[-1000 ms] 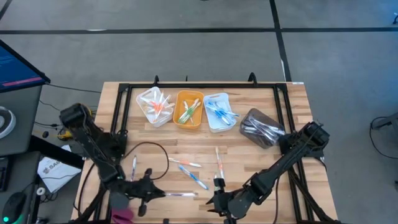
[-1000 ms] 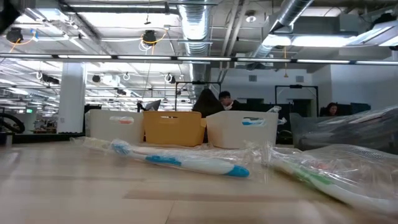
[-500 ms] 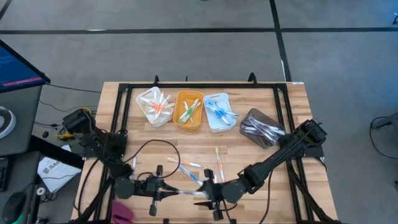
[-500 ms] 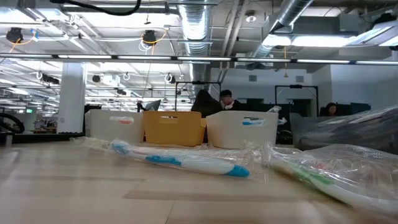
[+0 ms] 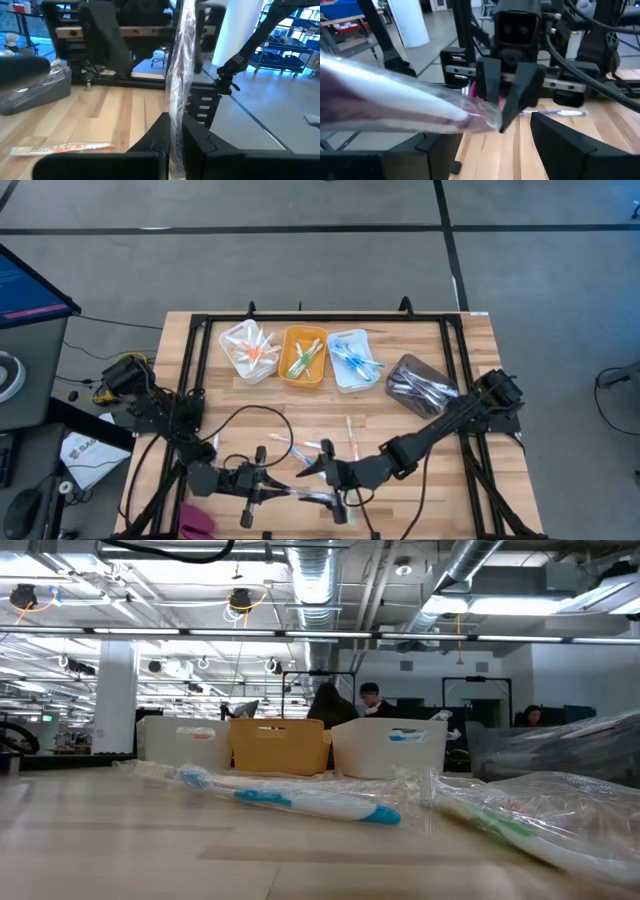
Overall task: Pick & Place Toothbrushes
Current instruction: Put the white violet toothbrush into the black transparent bin
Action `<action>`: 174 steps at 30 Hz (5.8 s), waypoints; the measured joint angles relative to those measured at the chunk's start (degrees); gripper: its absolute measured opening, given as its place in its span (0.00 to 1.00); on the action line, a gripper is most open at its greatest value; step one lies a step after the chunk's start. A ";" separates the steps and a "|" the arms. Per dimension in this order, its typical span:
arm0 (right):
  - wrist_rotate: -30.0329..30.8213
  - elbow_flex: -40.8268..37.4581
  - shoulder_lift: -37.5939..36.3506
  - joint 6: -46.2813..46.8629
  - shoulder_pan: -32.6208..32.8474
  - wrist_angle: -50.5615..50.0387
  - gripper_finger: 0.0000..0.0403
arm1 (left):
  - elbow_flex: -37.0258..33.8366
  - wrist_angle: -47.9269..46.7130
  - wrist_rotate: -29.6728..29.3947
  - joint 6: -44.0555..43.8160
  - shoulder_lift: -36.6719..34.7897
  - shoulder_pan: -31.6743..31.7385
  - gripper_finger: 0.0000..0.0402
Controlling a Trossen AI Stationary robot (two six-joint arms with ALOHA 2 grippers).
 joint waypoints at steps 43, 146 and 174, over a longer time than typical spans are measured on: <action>20.03 -0.04 -8.66 18.54 5.22 -41.69 0.01 | 0.02 -3.29 9.49 -6.45 -0.04 -2.60 0.49; 41.90 -20.35 -42.50 73.13 -0.13 -96.78 0.02 | 0.00 -11.21 15.98 -9.53 -0.04 -7.69 0.46; 38.20 -35.51 -33.68 103.82 -4.54 -87.57 0.11 | 0.00 -11.16 15.72 -8.03 -0.04 -7.69 0.46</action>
